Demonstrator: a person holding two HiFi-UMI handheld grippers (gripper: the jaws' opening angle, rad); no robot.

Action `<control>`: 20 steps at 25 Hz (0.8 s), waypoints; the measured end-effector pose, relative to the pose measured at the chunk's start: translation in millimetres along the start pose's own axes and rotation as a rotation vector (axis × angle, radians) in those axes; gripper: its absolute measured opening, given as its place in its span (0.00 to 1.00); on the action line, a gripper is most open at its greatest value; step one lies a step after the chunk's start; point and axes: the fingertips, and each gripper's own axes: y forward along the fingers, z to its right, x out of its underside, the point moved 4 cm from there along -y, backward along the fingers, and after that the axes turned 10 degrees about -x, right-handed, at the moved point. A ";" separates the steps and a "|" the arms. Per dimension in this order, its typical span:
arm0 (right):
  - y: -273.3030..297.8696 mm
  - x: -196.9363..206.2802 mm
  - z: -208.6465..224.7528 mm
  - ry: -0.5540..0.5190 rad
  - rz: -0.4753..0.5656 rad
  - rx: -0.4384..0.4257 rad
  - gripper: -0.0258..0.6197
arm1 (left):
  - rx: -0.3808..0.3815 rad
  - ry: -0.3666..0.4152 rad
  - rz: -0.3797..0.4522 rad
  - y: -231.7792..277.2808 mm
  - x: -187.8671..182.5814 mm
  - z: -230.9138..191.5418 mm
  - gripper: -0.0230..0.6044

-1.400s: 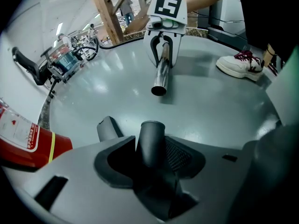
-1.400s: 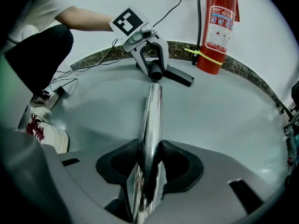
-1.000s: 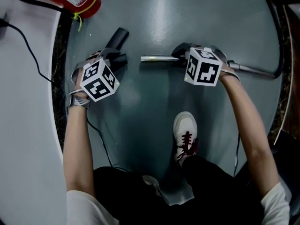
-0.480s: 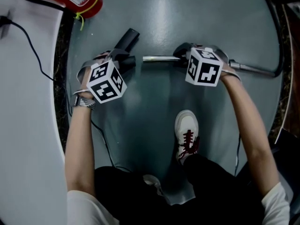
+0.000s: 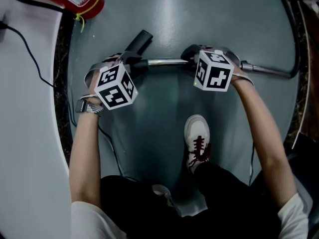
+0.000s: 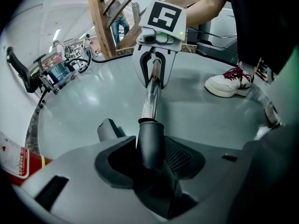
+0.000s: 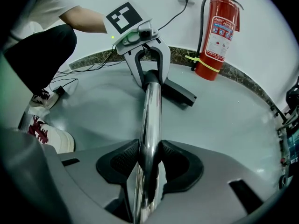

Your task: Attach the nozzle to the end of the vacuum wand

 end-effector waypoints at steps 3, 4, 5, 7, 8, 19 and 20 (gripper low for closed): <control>-1.4 -0.1 0.1 -0.002 0.002 0.005 0.30 | 0.009 0.001 -0.002 2.8 -1.6 1.9 0.33; -1.7 -0.4 0.0 -0.005 0.001 0.006 0.30 | 0.012 -0.001 -0.002 3.3 -1.6 2.2 0.33; -2.1 -1.1 -0.1 -0.011 0.001 0.008 0.30 | 0.012 -0.004 -0.002 3.6 -1.4 2.4 0.33; -2.3 -1.6 -0.4 -0.018 0.002 0.009 0.30 | 0.012 -0.010 -0.002 3.7 -1.3 2.1 0.33; -1.9 -0.6 -0.8 -0.013 0.003 0.009 0.30 | 0.013 -0.014 -0.002 3.8 -1.5 1.7 0.33; 2.6 1.8 -1.8 -0.020 0.002 0.011 0.30 | 0.018 -0.038 0.002 1.9 -5.7 -2.7 0.33; 3.0 2.1 -1.9 -0.018 0.002 0.010 0.30 | 0.020 -0.038 0.002 2.1 -5.7 -2.7 0.33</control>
